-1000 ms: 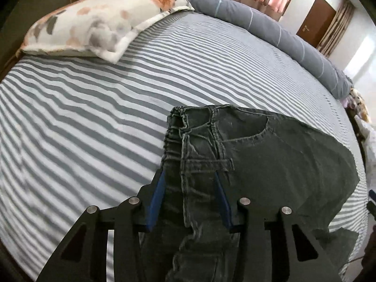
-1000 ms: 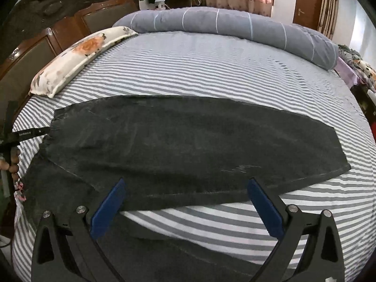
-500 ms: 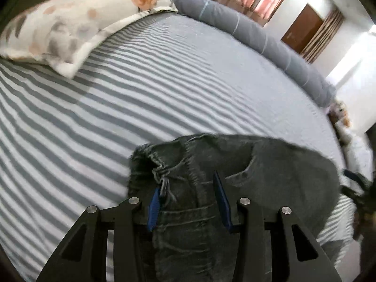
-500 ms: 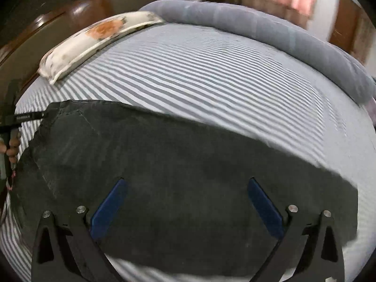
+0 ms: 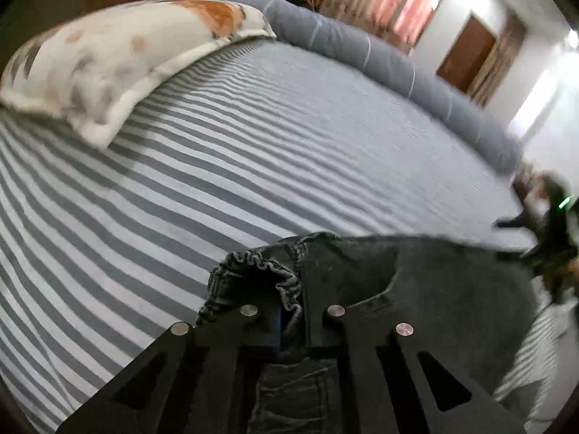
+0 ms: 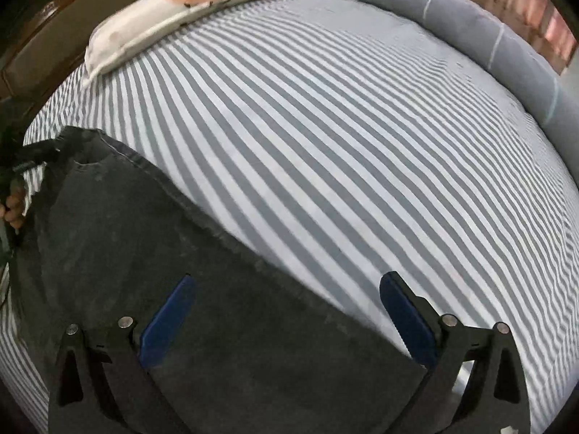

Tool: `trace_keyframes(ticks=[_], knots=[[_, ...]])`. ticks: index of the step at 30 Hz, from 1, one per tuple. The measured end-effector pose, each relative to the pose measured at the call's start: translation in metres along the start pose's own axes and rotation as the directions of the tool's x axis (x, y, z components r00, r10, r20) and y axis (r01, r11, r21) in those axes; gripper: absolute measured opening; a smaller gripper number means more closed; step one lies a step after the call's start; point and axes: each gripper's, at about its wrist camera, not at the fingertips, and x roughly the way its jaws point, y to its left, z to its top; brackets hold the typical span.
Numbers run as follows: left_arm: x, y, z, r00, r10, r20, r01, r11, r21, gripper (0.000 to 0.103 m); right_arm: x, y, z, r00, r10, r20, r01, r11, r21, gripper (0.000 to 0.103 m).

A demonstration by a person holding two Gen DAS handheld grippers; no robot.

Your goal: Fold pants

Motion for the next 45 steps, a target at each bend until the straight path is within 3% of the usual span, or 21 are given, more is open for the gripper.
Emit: trace_keyframes(ticks=[2,6,10,13,17,22,25,29,32,37,40,45], knots=[[-0.012,0.005,0.000,0.998,-0.048,0.045,0.050,0.998,-0.041,0.006,0.006,-0.001,0.005,0.999,0.039,-0.009,-0.039,0.999,-0.009,0.095],[-0.030,-0.009,-0.003,0.993,-0.066,0.103,0.067,0.998,-0.004,0.006,0.013,0.008,0.016,0.993,0.114,-0.027,-0.115,0.992,-0.045,0.093],[-0.054,-0.016,-0.007,0.975,-0.149,0.165,0.152,0.988,-0.010,0.006,0.020,0.027,0.027,0.976,0.201,-0.079,-0.210,0.969,-0.128,0.084],[-0.066,-0.015,-0.005,0.964,-0.179,0.196,0.187,0.982,-0.020,0.006,0.027,0.036,0.031,0.966,0.225,-0.132,-0.246,0.953,-0.178,0.084],[-0.078,-0.018,-0.006,0.952,-0.208,0.225,0.217,0.976,-0.013,0.006,0.038,0.031,0.031,0.948,0.254,-0.194,-0.288,0.941,-0.179,0.071],[-0.082,-0.017,-0.007,0.949,-0.207,0.237,0.218,0.976,-0.019,0.006,0.033,0.002,0.016,0.933,0.276,-0.232,-0.312,0.941,-0.134,0.056],[-0.081,-0.015,-0.006,0.951,-0.195,0.238,0.207,0.978,-0.022,0.006,0.030,-0.024,0.002,0.929,0.249,-0.273,-0.284,0.954,-0.097,0.044],[-0.082,-0.018,-0.008,0.955,-0.176,0.238,0.186,0.982,-0.018,0.006,0.023,-0.033,-0.011,0.938,0.198,-0.283,-0.234,0.967,-0.098,0.013],[-0.079,-0.019,-0.008,0.963,-0.138,0.231,0.146,0.989,-0.017,0.006,0.003,-0.022,-0.016,0.967,0.123,-0.222,-0.159,0.976,-0.152,0.007],[-0.075,-0.020,-0.007,0.975,-0.072,0.208,0.074,0.997,0.000,0.006,-0.048,0.002,-0.031,0.995,0.006,-0.101,-0.021,0.989,-0.147,0.006],[-0.081,-0.025,-0.008,0.978,-0.057,0.199,0.049,0.998,0.045,0.006,-0.087,0.022,-0.044,0.997,-0.062,-0.045,0.055,0.991,-0.125,0.006],[-0.109,-0.041,-0.017,0.982,-0.036,0.185,0.008,0.989,0.149,0.006,-0.141,0.074,-0.075,0.983,-0.184,0.020,0.185,0.977,-0.102,0.006]])
